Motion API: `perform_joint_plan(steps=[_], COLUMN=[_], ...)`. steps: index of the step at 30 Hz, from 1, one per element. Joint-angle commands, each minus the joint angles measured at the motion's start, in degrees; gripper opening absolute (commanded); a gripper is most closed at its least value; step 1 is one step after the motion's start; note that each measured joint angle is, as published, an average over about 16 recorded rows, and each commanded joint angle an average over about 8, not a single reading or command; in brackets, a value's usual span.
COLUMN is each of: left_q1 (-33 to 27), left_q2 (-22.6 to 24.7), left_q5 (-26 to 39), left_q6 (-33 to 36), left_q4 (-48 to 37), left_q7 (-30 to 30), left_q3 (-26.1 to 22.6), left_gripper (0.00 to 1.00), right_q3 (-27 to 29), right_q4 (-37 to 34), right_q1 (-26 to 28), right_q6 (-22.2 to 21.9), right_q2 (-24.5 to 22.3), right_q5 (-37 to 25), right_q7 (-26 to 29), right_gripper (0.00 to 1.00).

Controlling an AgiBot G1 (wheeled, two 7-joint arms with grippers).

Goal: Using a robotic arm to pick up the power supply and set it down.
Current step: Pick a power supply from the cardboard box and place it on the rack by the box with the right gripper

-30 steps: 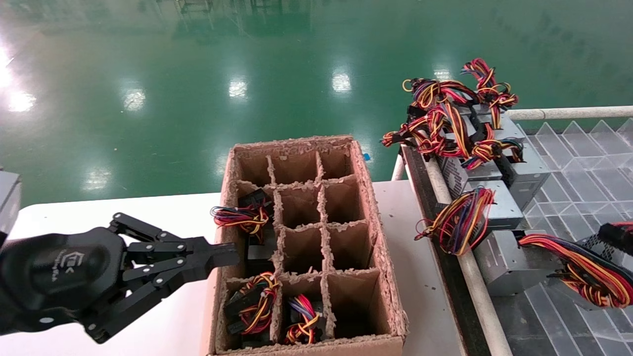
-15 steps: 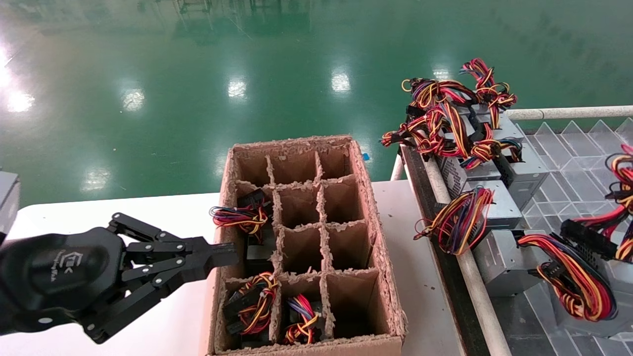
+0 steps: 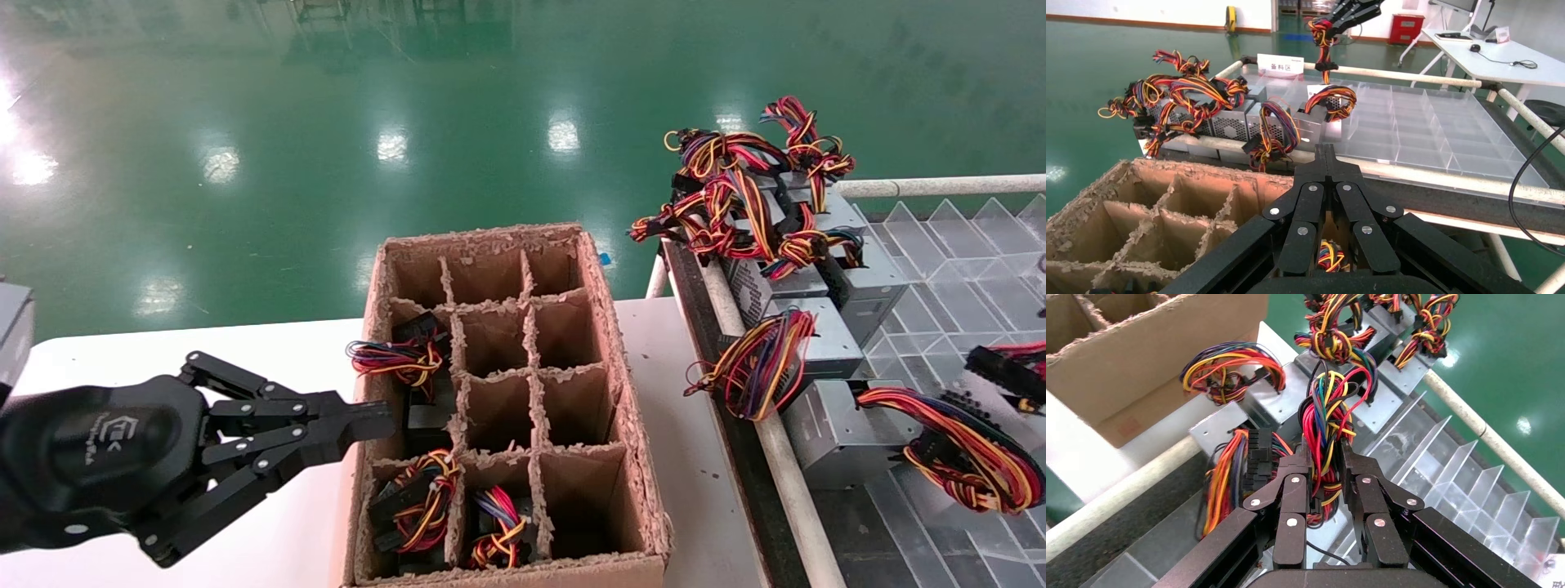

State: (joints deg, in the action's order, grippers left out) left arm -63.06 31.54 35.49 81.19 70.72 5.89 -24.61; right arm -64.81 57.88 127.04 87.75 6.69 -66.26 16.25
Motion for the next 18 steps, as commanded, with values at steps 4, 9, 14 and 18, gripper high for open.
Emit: perform_joint_plan(steps=[4,9,14,18], left_q1=[0.00,0.00,0.00,0.00], left_q2=[0.00,0.00,0.00,0.00], left_q5=[0.00,0.00,0.00,0.00], left_q6=[0.00,0.00,0.00,0.00], left_q4=[0.00,0.00,0.00,0.00], left_q7=[0.00,0.00,0.00,0.00], left_q3=[0.00,0.00,0.00,0.00], left_gripper=[0.00,0.00,0.00,0.00], right_q3=[-0.44,-1.13,-1.80,-2.21], right_q4=[-1.87,-2.58,-2.87,-3.05], right_q1=[-0.76,-2.44,-4.06,-5.13], right_q6=[-1.00,-1.65,-2.67,-3.15], right_q2=[1.41,2.43,2.98,3.26], right_q5=[0.30,2.61,4.34,5.63], right_q7=[-1.30,-2.15,-2.62,-2.55], right_gripper=[0.00,0.00,0.00,0.11])
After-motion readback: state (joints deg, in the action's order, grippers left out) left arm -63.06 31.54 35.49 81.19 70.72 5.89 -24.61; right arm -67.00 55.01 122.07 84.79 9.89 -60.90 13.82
